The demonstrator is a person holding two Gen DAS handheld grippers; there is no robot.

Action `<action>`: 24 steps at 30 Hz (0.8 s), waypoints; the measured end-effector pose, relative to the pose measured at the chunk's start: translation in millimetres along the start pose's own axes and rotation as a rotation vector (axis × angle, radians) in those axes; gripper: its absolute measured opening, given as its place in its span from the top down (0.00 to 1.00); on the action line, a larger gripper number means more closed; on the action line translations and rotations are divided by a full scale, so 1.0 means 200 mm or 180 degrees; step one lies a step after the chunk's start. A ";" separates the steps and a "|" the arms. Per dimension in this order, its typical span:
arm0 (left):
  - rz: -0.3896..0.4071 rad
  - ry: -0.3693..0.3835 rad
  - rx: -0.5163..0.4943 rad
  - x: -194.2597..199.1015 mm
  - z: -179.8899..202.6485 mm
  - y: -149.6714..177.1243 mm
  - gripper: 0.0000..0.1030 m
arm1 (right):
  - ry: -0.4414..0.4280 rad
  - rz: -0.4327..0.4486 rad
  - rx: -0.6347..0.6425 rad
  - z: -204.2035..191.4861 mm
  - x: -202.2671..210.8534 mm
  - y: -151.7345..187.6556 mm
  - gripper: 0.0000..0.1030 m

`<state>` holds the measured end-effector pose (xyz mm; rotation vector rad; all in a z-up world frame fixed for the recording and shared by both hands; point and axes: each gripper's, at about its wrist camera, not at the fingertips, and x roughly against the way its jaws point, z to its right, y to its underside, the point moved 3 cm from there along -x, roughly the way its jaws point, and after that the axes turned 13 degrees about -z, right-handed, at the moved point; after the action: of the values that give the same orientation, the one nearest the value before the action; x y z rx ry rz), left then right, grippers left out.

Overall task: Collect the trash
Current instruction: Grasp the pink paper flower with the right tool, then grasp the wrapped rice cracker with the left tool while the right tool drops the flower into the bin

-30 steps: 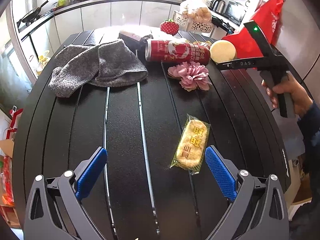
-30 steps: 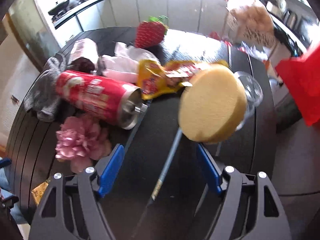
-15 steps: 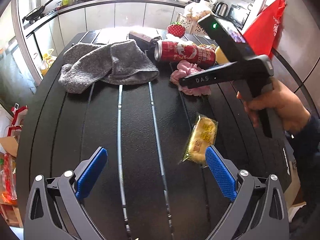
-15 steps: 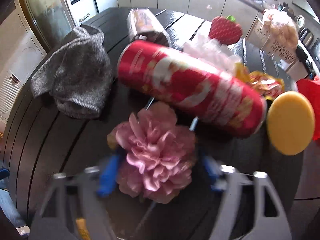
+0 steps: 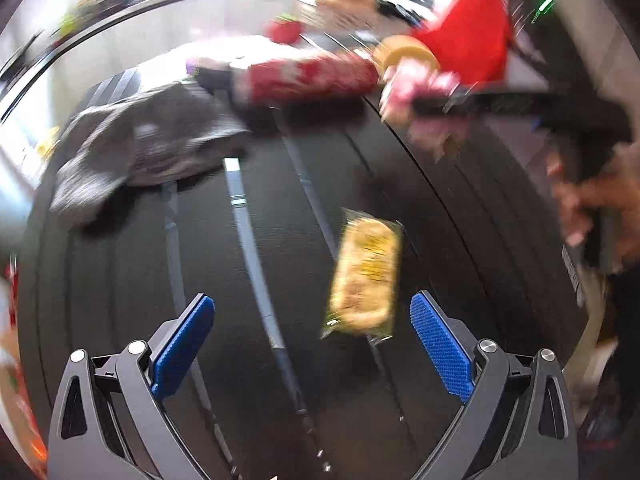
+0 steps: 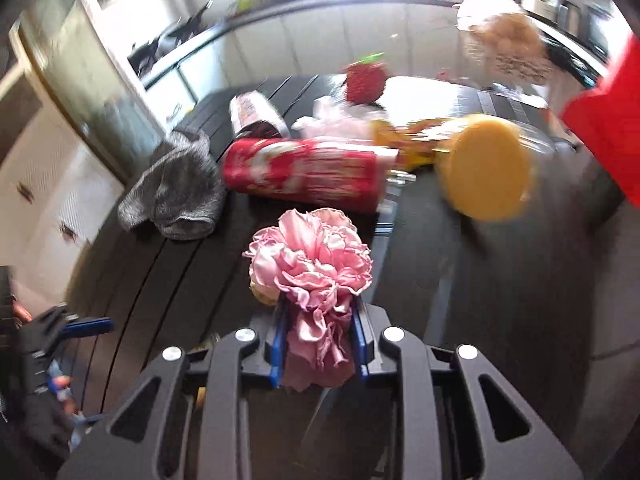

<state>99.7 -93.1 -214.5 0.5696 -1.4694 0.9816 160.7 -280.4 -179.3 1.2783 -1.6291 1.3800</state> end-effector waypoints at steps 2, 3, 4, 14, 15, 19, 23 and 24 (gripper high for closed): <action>-0.0127 -0.0197 -0.0156 -0.08 0.06 -0.05 0.08 | -0.0033 0.0100 -0.0118 0.10 0.10 0.08 0.74; -0.0162 -0.0237 -0.0199 -0.11 0.07 -0.07 0.08 | -0.0036 0.0167 -0.0190 0.16 0.18 0.14 0.74; -0.0240 -0.0207 -0.0239 -0.15 0.09 -0.10 0.08 | -0.0030 0.0223 -0.0246 0.21 0.24 0.19 0.74; -0.0339 -0.0243 -0.0393 -0.21 0.25 -0.18 0.36 | 0.0082 0.0634 -0.0761 0.65 0.66 0.67 0.73; -0.0330 -0.0253 -0.0385 -0.20 0.26 -0.17 0.43 | 0.0090 0.0684 -0.0831 0.69 0.70 0.73 0.73; -0.0352 -0.0317 -0.0356 -0.20 0.25 -0.19 0.64 | 0.0069 0.0814 -0.1008 0.79 0.78 0.86 0.73; -0.0355 -0.0284 -0.0347 -0.19 0.29 -0.17 0.64 | 0.0050 0.0918 -0.1101 0.84 0.84 0.96 0.73; -0.0341 -0.0241 -0.0335 -0.20 0.30 -0.18 0.64 | 0.0045 0.0939 -0.1135 0.86 0.85 1.00 0.73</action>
<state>101.6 -169.5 -240.0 0.6080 -1.5317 0.8019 -63.1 -497.3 -133.8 0.8454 -2.0055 1.1848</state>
